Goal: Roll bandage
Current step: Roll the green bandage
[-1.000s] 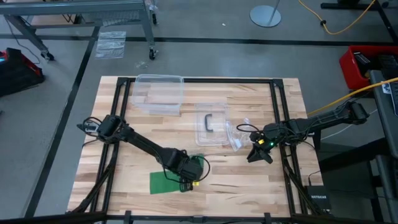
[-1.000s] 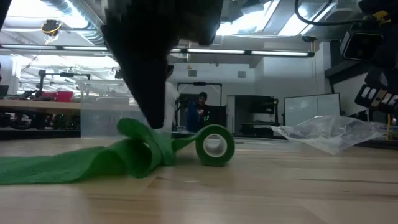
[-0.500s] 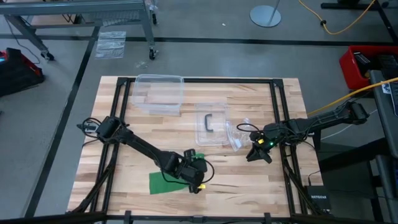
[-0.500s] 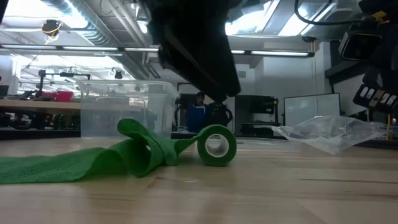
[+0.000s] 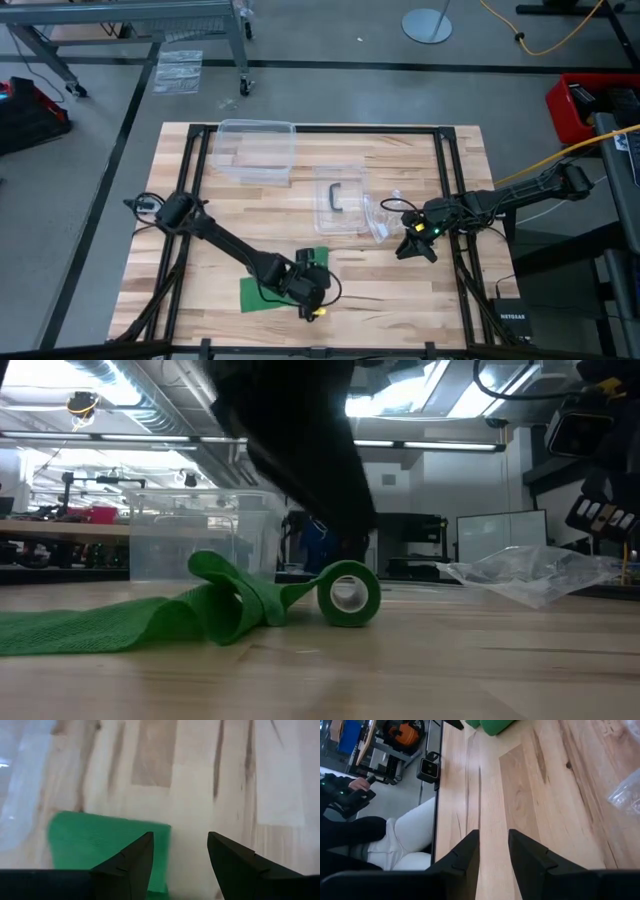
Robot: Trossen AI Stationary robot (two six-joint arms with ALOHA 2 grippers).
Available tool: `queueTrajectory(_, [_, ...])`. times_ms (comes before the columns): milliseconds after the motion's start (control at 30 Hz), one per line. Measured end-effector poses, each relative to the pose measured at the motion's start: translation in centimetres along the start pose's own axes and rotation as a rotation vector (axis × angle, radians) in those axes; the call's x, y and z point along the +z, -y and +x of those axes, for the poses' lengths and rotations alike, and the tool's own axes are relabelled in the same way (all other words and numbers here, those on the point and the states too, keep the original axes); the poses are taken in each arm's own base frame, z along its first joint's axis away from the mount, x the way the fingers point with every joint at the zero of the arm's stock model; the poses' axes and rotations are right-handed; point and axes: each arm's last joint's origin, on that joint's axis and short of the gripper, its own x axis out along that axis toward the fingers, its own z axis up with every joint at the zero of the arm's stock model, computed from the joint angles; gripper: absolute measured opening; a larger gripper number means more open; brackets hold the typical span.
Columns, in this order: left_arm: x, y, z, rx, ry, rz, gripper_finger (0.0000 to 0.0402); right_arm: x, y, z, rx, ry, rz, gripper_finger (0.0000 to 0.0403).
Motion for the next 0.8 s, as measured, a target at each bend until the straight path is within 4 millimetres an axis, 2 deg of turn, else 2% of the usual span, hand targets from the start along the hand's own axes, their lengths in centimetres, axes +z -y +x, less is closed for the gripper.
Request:
queueTrajectory(200, [-1.1,1.4,1.4,0.093,0.051,0.133,0.0180,0.0,0.0,0.0,-0.004,0.009,-0.003,0.0108])
queueTrajectory(400, [-1.0,1.4,1.1,0.250,0.126,0.148,0.0180,0.1,0.0,0.0,-0.009,0.015,-0.003,0.0108])
queueTrajectory(800, [-1.1,1.4,1.2,0.261,0.116,0.207,0.0180,0.1,0.0,0.0,-0.010,0.016,-0.003,0.0108])
